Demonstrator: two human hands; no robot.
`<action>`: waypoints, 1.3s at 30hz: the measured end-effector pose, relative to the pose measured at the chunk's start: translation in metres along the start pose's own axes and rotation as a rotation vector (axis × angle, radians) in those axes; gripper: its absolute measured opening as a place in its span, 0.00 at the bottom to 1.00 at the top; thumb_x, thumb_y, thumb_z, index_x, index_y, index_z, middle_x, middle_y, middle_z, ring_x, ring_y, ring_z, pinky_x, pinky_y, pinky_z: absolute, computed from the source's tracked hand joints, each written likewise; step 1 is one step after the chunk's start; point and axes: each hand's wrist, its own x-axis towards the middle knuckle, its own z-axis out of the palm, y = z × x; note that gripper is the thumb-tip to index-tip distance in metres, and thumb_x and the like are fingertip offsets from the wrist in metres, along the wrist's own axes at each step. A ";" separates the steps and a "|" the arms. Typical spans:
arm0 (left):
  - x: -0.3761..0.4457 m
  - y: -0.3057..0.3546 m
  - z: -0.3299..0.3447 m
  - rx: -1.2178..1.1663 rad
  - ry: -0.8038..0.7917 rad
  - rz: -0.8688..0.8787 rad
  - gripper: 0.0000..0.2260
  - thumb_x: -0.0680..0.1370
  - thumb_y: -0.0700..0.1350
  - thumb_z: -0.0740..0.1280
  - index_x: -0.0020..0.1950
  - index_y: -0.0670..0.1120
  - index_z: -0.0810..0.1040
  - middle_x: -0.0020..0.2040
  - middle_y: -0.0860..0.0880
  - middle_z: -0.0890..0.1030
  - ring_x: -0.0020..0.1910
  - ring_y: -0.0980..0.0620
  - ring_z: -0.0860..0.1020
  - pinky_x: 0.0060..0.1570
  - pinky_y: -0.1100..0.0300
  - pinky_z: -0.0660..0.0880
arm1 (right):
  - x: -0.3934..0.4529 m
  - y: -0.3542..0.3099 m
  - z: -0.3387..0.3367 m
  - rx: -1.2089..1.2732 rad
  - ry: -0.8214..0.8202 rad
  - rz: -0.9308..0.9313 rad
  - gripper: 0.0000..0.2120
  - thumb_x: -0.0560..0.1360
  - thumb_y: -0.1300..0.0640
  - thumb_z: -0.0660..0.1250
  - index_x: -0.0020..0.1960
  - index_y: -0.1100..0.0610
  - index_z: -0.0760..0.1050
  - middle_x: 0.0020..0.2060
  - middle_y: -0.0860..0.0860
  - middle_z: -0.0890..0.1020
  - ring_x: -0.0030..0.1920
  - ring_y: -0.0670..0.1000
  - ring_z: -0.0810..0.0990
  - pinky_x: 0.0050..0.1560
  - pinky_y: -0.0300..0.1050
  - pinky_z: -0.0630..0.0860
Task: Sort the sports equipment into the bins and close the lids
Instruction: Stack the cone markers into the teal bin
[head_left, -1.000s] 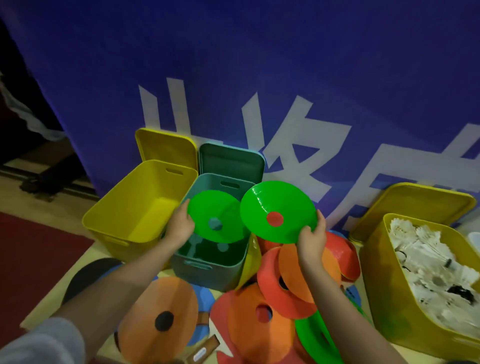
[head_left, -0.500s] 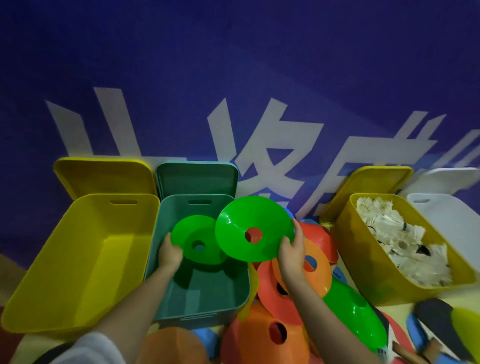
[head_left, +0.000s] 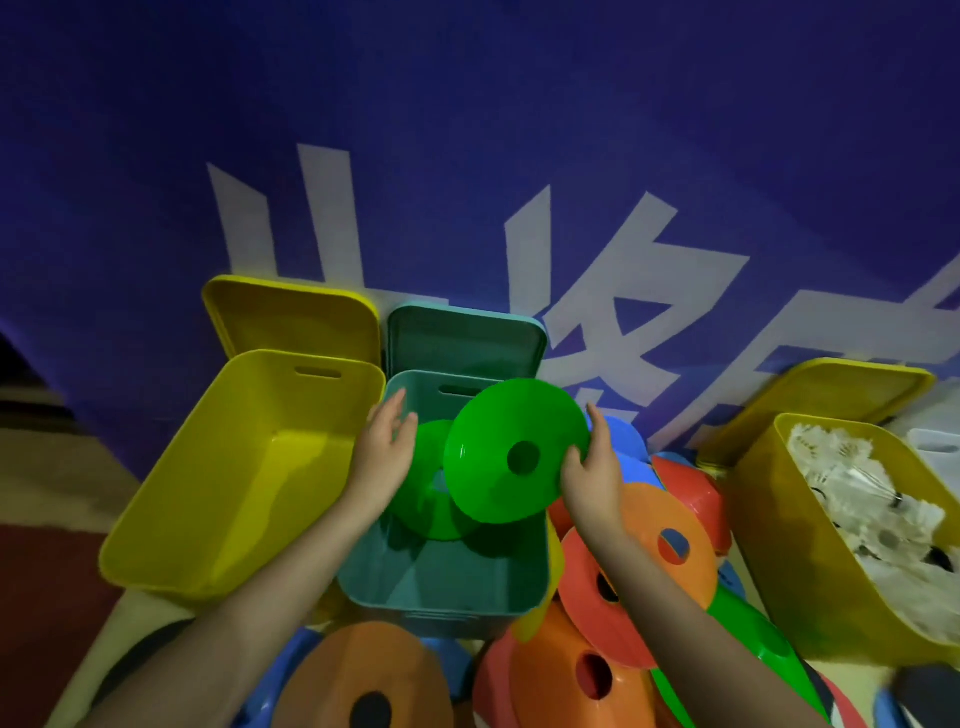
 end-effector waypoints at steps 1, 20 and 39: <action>-0.002 0.001 -0.012 0.072 0.059 0.113 0.19 0.81 0.41 0.61 0.72 0.40 0.68 0.68 0.41 0.70 0.67 0.45 0.69 0.64 0.63 0.62 | 0.001 -0.005 0.008 -0.066 -0.053 -0.032 0.29 0.76 0.64 0.57 0.75 0.52 0.60 0.60 0.55 0.78 0.53 0.58 0.78 0.52 0.50 0.74; -0.016 -0.061 -0.033 0.428 -0.098 0.075 0.21 0.83 0.45 0.55 0.76 0.49 0.61 0.55 0.40 0.79 0.47 0.42 0.77 0.43 0.50 0.74 | -0.008 0.035 0.144 -0.516 -0.541 0.292 0.41 0.75 0.59 0.64 0.77 0.66 0.41 0.75 0.63 0.52 0.74 0.62 0.55 0.72 0.51 0.56; -0.062 -0.037 -0.063 0.430 0.000 0.251 0.14 0.80 0.44 0.64 0.65 0.45 0.76 0.65 0.43 0.72 0.63 0.46 0.73 0.56 0.50 0.76 | -0.085 -0.039 0.032 0.118 -0.406 -0.353 0.19 0.76 0.67 0.62 0.66 0.58 0.73 0.48 0.53 0.77 0.43 0.40 0.73 0.50 0.34 0.70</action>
